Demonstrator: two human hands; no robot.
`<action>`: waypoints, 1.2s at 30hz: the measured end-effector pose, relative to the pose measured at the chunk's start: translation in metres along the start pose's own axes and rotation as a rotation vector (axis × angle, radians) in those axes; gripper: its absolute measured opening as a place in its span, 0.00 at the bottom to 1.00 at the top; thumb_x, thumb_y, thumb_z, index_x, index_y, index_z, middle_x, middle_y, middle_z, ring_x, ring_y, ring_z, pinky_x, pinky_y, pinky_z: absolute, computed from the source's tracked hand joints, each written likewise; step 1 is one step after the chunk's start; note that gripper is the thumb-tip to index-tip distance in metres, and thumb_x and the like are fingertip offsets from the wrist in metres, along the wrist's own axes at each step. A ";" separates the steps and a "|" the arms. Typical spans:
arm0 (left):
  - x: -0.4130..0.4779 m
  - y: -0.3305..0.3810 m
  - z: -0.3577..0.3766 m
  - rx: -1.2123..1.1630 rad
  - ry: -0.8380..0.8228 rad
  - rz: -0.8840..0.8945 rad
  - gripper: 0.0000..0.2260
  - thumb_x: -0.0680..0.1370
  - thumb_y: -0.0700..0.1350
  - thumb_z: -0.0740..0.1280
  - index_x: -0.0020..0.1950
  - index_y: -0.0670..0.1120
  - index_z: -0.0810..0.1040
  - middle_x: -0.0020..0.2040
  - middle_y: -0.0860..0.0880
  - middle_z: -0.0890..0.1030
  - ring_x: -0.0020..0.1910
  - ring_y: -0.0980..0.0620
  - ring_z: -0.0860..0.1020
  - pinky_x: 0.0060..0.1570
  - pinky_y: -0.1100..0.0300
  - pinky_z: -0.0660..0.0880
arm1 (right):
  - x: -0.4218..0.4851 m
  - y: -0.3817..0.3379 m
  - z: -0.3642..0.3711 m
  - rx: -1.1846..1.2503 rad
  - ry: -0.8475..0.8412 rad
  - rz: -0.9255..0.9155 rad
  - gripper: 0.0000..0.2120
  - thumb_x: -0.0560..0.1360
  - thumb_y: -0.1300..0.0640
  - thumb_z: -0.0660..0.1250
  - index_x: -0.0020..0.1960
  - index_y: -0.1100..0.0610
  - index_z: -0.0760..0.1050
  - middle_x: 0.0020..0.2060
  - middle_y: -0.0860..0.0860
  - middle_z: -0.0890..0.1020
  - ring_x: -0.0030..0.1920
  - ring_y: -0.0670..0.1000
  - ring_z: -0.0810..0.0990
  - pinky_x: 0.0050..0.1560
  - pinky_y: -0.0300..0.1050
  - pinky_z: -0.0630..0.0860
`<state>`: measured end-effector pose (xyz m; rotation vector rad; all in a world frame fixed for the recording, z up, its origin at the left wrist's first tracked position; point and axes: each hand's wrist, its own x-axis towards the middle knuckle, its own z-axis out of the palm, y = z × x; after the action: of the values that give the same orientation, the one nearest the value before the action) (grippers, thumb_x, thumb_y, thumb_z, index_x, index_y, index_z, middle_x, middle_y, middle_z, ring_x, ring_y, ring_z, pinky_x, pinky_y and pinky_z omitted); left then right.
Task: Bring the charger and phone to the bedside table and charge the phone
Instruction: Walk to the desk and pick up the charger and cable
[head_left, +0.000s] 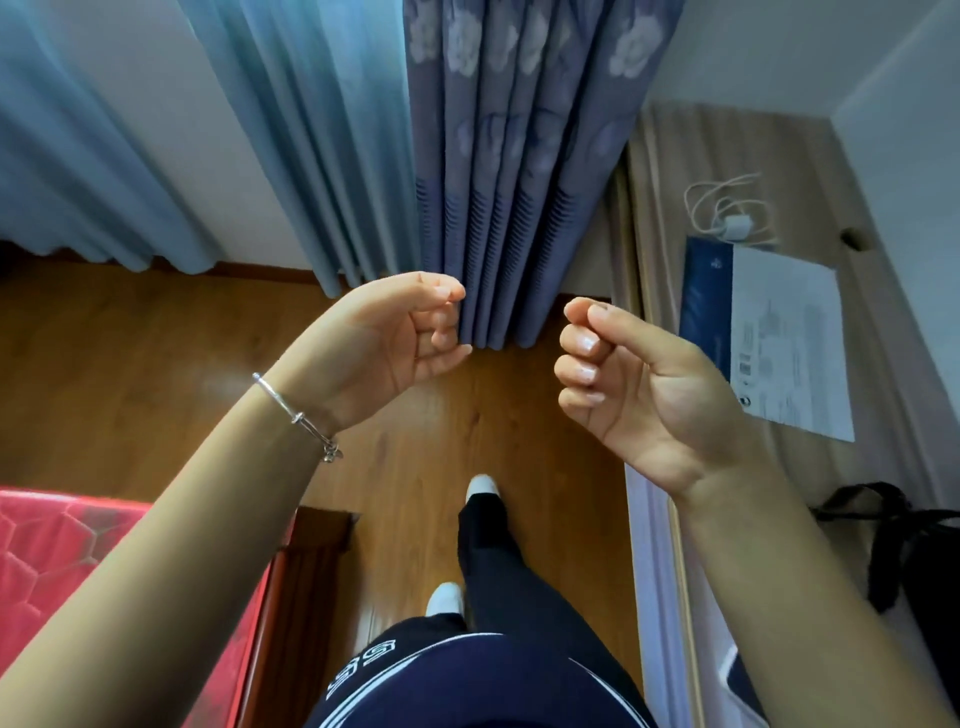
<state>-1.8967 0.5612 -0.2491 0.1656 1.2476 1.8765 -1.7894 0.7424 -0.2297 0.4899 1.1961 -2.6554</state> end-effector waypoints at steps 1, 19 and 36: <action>0.015 0.007 0.001 0.005 0.005 0.003 0.03 0.72 0.43 0.61 0.42 0.47 0.74 0.29 0.54 0.72 0.30 0.57 0.71 0.46 0.62 0.77 | 0.011 -0.010 -0.004 0.004 -0.007 -0.010 0.11 0.73 0.56 0.61 0.40 0.54 0.82 0.29 0.47 0.76 0.29 0.43 0.72 0.27 0.34 0.69; 0.238 0.089 0.017 0.036 -0.093 -0.114 0.07 0.74 0.43 0.62 0.39 0.49 0.78 0.28 0.55 0.73 0.28 0.59 0.73 0.45 0.61 0.78 | 0.147 -0.143 -0.075 0.095 0.072 -0.112 0.09 0.70 0.58 0.62 0.40 0.56 0.81 0.28 0.47 0.76 0.28 0.43 0.72 0.26 0.33 0.68; 0.483 0.106 0.110 0.289 -0.528 -0.495 0.07 0.70 0.41 0.64 0.34 0.47 0.79 0.26 0.54 0.74 0.26 0.58 0.73 0.42 0.60 0.77 | 0.200 -0.229 -0.153 0.391 0.593 -0.557 0.04 0.69 0.58 0.63 0.40 0.57 0.76 0.27 0.47 0.75 0.27 0.43 0.70 0.25 0.32 0.66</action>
<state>-2.2028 0.9650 -0.2668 0.4335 1.0574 1.1257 -2.0108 1.0010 -0.2406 1.2386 1.0450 -3.3899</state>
